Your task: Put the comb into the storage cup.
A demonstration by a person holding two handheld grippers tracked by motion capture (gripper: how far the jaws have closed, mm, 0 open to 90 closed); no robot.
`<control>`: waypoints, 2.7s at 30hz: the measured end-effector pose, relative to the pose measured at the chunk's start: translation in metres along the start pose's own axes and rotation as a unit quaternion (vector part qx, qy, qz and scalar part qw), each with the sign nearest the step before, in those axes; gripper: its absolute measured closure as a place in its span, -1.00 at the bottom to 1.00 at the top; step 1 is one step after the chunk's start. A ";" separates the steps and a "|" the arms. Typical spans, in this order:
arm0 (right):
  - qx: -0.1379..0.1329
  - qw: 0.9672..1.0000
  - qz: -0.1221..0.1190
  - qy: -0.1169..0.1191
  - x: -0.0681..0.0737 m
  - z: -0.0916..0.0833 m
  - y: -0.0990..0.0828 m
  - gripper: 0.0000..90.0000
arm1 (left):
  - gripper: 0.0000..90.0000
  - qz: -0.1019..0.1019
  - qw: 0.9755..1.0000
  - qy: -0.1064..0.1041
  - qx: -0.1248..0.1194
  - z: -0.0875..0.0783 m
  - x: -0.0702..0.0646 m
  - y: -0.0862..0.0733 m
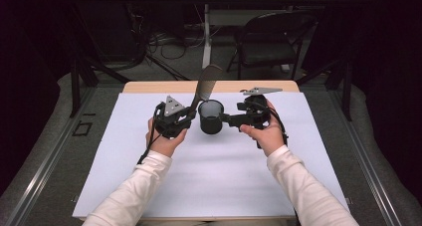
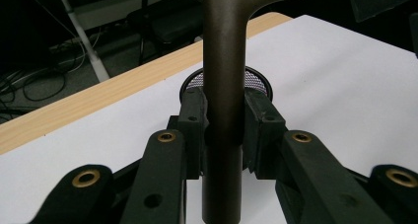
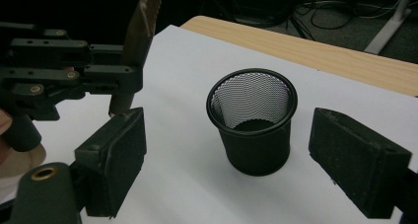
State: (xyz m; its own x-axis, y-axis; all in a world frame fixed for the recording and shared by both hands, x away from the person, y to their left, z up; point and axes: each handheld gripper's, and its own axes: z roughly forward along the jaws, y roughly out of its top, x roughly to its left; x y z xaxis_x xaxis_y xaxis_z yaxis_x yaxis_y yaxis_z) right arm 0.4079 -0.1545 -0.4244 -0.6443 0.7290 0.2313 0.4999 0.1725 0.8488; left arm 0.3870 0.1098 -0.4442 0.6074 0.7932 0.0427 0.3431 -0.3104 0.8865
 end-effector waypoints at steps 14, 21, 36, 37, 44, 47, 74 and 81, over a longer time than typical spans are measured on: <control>-0.006 1.000 0.007 0.011 0.003 0.009 0.015 -0.58 | 0.62 0.005 1.000 0.004 -0.004 0.002 -0.002 -0.002; -0.020 0.999 0.021 0.018 0.001 0.011 0.021 -0.50 | 0.62 0.002 1.000 0.004 -0.004 0.004 -0.002 -0.003; -0.048 0.998 0.046 0.020 -0.001 0.011 0.032 -0.45 | 0.61 0.002 1.000 0.003 -0.006 0.005 -0.003 -0.003; -0.050 0.997 0.047 0.020 -0.001 0.011 0.032 -0.44 | 0.61 0.001 1.000 0.003 -0.006 0.005 -0.003 -0.003; -0.080 0.992 0.088 0.038 -0.004 0.010 0.035 -0.38 | 0.62 0.000 1.000 0.003 -0.007 0.005 -0.004 -0.003; -0.095 0.990 0.093 0.041 -0.005 0.010 0.036 -0.32 | 0.61 0.000 1.000 0.003 -0.008 0.005 -0.004 -0.003; -0.090 0.985 0.133 0.061 -0.006 0.016 0.047 -0.21 | 0.62 -0.002 1.000 -0.002 -0.012 0.007 -0.007 -0.003; -0.089 0.984 0.141 0.063 -0.004 0.019 0.047 -0.17 | 0.61 -0.001 1.000 -0.006 -0.013 0.007 -0.009 -0.003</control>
State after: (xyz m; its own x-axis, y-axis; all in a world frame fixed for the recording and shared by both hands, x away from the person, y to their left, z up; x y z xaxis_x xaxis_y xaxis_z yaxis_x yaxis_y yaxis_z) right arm 0.4452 -0.1369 -0.3951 -0.5672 0.6411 0.5170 0.5667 -0.1518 0.8098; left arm 0.3850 0.1002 -0.4507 0.6147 0.7879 0.0355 0.3252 -0.2942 0.8987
